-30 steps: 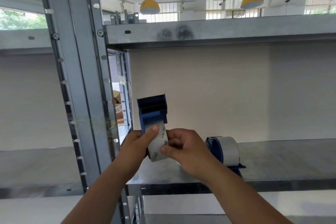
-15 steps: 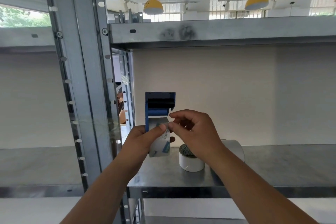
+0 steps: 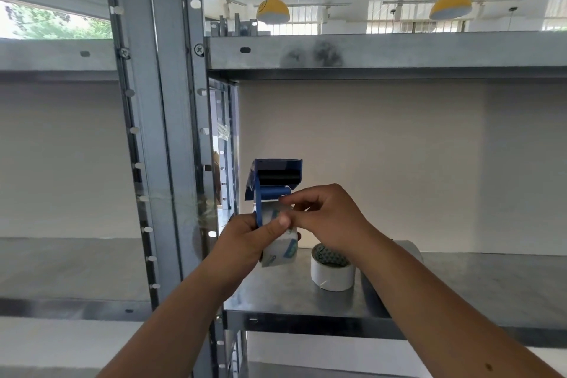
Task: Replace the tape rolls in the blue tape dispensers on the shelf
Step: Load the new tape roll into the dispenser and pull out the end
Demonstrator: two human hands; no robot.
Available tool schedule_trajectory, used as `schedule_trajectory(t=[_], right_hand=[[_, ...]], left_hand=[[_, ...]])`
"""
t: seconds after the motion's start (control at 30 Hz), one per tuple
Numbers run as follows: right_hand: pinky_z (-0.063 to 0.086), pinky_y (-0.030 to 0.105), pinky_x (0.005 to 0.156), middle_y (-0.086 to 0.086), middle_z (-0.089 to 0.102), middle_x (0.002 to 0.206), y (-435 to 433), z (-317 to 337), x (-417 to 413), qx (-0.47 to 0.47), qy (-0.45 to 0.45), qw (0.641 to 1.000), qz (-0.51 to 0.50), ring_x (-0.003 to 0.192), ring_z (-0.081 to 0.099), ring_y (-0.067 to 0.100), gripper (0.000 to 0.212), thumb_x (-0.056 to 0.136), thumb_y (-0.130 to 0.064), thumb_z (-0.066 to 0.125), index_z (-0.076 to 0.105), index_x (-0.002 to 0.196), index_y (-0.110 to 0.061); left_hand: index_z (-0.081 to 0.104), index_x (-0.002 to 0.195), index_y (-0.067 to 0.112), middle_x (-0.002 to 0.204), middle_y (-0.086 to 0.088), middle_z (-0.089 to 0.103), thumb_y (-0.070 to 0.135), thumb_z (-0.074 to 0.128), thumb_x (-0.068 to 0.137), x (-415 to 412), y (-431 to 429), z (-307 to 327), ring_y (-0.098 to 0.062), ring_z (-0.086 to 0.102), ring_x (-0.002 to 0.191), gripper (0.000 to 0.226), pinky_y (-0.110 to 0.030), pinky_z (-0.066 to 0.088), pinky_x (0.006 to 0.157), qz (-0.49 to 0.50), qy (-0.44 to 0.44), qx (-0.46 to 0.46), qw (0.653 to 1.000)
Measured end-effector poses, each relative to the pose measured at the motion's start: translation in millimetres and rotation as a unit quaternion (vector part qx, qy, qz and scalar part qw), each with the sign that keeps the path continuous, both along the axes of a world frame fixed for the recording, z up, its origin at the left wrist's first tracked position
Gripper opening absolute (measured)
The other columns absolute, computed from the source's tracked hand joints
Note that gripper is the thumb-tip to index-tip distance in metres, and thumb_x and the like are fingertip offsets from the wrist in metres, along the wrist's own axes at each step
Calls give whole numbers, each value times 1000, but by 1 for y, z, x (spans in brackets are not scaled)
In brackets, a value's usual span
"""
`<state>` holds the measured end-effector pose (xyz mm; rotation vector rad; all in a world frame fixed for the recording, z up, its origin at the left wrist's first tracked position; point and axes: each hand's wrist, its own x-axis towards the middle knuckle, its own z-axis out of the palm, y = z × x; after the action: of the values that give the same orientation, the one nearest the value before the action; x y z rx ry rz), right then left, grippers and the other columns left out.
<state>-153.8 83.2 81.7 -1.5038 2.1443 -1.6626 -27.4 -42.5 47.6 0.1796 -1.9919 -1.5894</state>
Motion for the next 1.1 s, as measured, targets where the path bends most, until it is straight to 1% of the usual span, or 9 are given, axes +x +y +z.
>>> schedule_trajectory(t=[0.17, 0.3, 0.47, 0.63, 0.7, 0.77, 0.87, 0.97, 1.1], right_hand=[[46, 10, 55, -15, 77, 70, -2, -1, -5, -39, -14, 999, -20, 56, 63, -5, 24, 91, -20, 75, 79, 74, -36], [43, 15, 45, 11, 74, 70, -4, -1, -8, -46, -27, 998, -34, 51, 60, 8, 20, 92, -16, 72, 81, 75, -17], [45, 15, 48, -15, 69, 58, -1, 1, -16, -81, -27, 996, -41, 44, 60, 7, 22, 95, -13, 69, 78, 77, -22], [44, 7, 59, -27, 69, 69, -3, 11, -15, -106, 105, 987, -65, 57, 62, -7, 15, 96, -17, 68, 83, 94, -18], [43, 6, 62, -22, 70, 76, -7, 20, -16, -101, 142, 981, -85, 64, 62, -9, 16, 96, -18, 68, 83, 91, -15], [46, 9, 67, -13, 74, 81, -12, 28, -18, -93, 151, 978, -106, 71, 64, -7, 16, 96, -19, 68, 82, 89, -14], [49, 13, 66, -11, 74, 79, -20, 37, -25, -92, 134, 979, -120, 70, 64, -2, 17, 96, -21, 68, 79, 83, -16], [48, 16, 64, -17, 68, 71, -26, 44, -32, -76, 103, 986, -107, 64, 62, -2, 19, 94, -17, 67, 78, 80, -17], [43, 20, 59, -17, 64, 60, -30, 53, -41, -92, 38, 991, -90, 51, 55, -5, 23, 93, -14, 67, 75, 74, -7]], left_hand=[[85, 92, 23, 99, -10, 83, 53, 83, 72, -3, 1, 1, -35, 78, 98, 36, -54, 59, 97, 27, -26, 13, 999], [84, 84, 33, 92, -3, 84, 38, 78, 87, -6, 4, -2, -24, 79, 89, 8, -34, 63, 77, 45, -44, 14, 998], [82, 78, 45, 87, 6, 83, 34, 84, 81, -7, 7, -5, -11, 79, 80, 12, -22, 61, 64, 51, -69, 11, 996], [82, 87, 38, 93, -2, 83, 28, 90, 62, -6, 11, -12, -20, 80, 86, 29, -31, 65, 76, 27, -84, 24, 996], [82, 93, 29, 96, -8, 83, 21, 89, 60, -5, 16, -11, -27, 79, 92, 34, -41, 65, 84, 17, -81, 40, 996], [76, 111, 7, 107, -22, 79, 17, 85, 52, -3, 21, -7, -40, 76, 102, 61, -55, 59, 97, -4, -84, 73, 994], [58, 124, -21, 104, -32, 75, -3, 66, 48, -1, 30, 2, -42, 75, 93, 79, -49, 62, 89, -48, -101, 139, 984], [49, 129, -29, 110, -40, 67, -6, 54, 47, 1, 41, 12, -46, 67, 96, 86, -53, 53, 100, -56, -112, 167, 978], [56, 120, -28, 129, -42, 60, -6, 50, 45, 5, 42, 13, -60, 54, 126, 78, -60, 42, 114, -36, -148, 172, 973]])
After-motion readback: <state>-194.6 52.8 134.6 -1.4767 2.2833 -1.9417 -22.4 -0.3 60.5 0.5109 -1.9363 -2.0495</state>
